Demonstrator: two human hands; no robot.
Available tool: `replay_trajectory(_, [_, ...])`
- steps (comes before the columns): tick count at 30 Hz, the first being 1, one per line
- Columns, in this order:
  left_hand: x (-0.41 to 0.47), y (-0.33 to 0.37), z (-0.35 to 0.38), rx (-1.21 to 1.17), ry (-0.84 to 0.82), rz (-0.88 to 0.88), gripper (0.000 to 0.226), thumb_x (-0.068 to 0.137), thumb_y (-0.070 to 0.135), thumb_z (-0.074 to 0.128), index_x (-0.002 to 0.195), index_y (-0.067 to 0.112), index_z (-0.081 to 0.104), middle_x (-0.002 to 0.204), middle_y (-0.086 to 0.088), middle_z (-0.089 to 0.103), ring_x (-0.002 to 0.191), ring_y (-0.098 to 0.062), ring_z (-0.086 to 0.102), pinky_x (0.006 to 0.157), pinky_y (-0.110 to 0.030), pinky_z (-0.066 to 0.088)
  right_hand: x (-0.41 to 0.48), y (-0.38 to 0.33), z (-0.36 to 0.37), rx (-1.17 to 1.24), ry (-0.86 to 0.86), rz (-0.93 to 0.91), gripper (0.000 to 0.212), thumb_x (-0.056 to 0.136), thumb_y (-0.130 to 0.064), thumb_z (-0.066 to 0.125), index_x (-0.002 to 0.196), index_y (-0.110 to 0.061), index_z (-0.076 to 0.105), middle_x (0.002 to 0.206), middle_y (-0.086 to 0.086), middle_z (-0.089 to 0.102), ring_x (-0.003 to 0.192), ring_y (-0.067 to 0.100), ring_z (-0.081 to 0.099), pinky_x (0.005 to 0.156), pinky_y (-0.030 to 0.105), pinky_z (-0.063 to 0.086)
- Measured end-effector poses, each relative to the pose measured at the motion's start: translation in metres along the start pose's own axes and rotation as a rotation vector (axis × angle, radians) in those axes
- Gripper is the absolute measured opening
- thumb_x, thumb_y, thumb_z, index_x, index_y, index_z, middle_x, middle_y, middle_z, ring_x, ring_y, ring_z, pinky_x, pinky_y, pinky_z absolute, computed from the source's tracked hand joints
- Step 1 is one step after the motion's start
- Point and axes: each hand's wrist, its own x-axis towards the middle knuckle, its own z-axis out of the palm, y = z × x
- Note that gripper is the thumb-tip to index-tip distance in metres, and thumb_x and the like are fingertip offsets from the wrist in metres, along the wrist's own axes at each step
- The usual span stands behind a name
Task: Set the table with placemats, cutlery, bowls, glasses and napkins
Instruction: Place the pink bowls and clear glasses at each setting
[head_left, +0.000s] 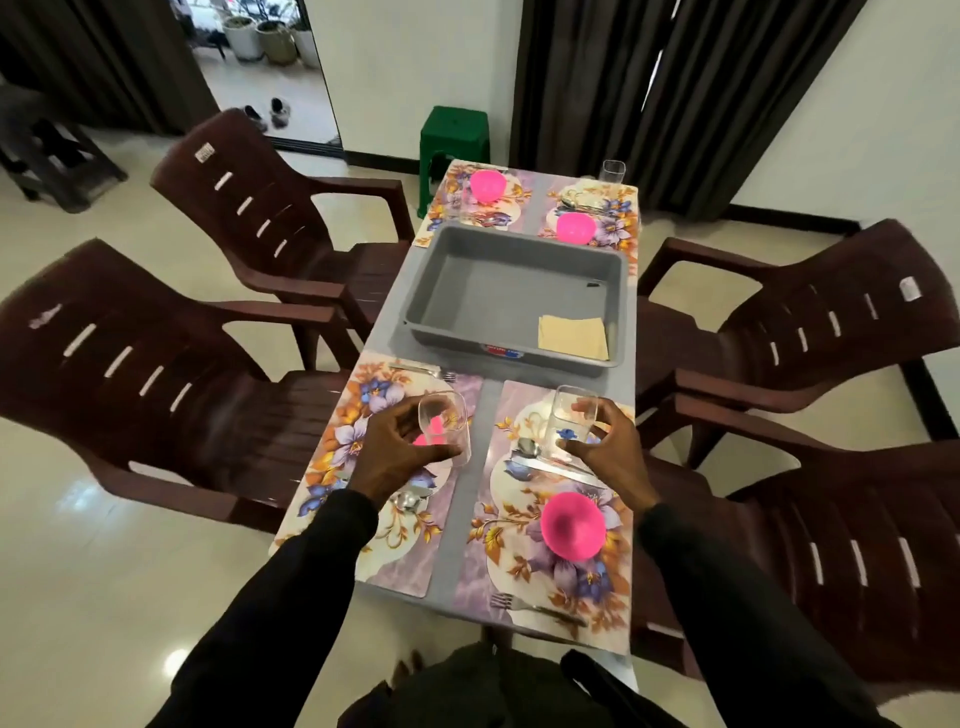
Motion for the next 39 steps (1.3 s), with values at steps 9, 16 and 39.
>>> replay_trajectory(9, [0.033,0.004,0.037,-0.036,-0.027,-0.032,0.065,0.065,-0.004,0.093,0.121,0.021,0.069,0.122,0.008,0.074,0.116,-0.007,0.068,0.100,-0.022,0.053,0.043,0.039,-0.004,-0.052,-0.011,0.061,0.056,0.067,-0.014,0.093,0.113,-0.019,0.062,0.114,-0.004,0.068,0.107,0.015,0.062,0.092,0.032,0.052])
replay_trajectory(16, [0.048,0.002,0.046,-0.034,-0.023,-0.057,0.067,0.065,-0.004,0.093,0.122,0.020,0.068,0.122,0.007,0.073,0.116,-0.006,0.068,0.096,-0.020,0.054,0.061,0.058,0.005,-0.087,-0.035,0.092,0.057,0.066,-0.017,0.094,0.113,-0.018,0.062,0.114,-0.005,0.067,0.106,0.013,0.062,0.086,0.025,0.048])
replay_trajectory(39, [0.053,-0.010,0.041,-0.012,-0.026,-0.075,0.062,0.071,-0.004,0.089,0.126,0.013,0.068,0.123,0.005,0.073,0.116,-0.006,0.068,0.096,-0.021,0.055,0.074,0.092,0.022,-0.127,-0.038,0.153,0.061,0.068,-0.014,0.092,0.119,-0.014,0.058,0.120,0.007,0.066,0.113,0.027,0.059,0.095,0.039,0.050])
